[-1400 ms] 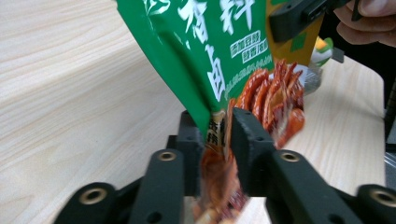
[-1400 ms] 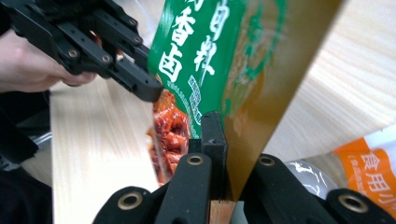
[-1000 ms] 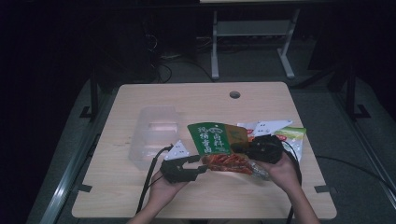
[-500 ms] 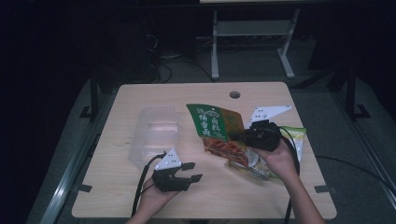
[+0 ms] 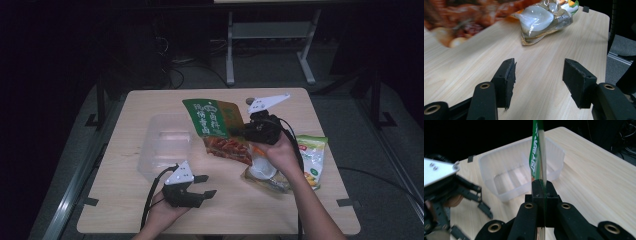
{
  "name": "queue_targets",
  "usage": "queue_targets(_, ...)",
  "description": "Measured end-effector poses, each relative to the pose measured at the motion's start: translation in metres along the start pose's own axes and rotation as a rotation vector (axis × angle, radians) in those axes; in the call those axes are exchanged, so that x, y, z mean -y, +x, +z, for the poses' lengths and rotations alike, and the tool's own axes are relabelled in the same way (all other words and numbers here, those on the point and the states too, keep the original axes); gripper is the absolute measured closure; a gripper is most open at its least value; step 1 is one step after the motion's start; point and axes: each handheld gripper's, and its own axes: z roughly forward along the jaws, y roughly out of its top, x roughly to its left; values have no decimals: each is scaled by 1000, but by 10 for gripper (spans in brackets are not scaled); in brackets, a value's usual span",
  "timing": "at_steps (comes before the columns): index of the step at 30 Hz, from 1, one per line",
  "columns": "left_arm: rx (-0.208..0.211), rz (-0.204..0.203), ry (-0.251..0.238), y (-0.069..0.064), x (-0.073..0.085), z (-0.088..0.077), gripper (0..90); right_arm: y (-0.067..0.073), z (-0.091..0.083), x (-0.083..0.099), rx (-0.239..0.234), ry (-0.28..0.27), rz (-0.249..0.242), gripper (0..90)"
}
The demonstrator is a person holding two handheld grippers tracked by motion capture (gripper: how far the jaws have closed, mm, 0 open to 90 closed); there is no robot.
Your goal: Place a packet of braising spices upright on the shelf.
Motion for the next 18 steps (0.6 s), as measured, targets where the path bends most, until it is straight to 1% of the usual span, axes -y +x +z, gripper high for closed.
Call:
queue_targets(2, 6, 1, -7, -1, 0, 1, 419, -2, 5, -6, -1, 3, -7, 898)
queue_targets(4, 4, 9, -1, -1, 0, 2, 413, -3, 11, -12, 0, 4, -17, 898)
queue_targets(5, 10, 4, 1, -1, 0, 2, 410, -3, 13, -15, -4, -2, -10, 898)
queue_targets(6, 10, 6, -5, -1, 1, 2, 405, -3, 16, -18, -8, -5, -14, 898)
queue_targets(9, 12, 23, -2, -2, 0, 2, 393, -3, 23, -26, -15, -7, -13, 898)
queue_targets(10, 14, 15, 0, -2, 1, 3, 387, -3, 26, -29, -15, -7, -16, 898)
queue_targets(11, 13, 18, -2, -2, 1, 3, 378, -3, 29, -32, -16, -7, -26, 898)
queue_targets(12, 17, 7, -1, -3, 1, 3, 375, -3, 32, -34, -14, -2, -41, 898)
queue_targets(17, 13, 20, 8, -3, 2, 5, 370, 0, 47, -49, -28, -7, -43, 898)
queue_targets(18, 13, 27, 18, -3, 2, 5, 370, 0, 50, -52, -28, -9, -45, 898)
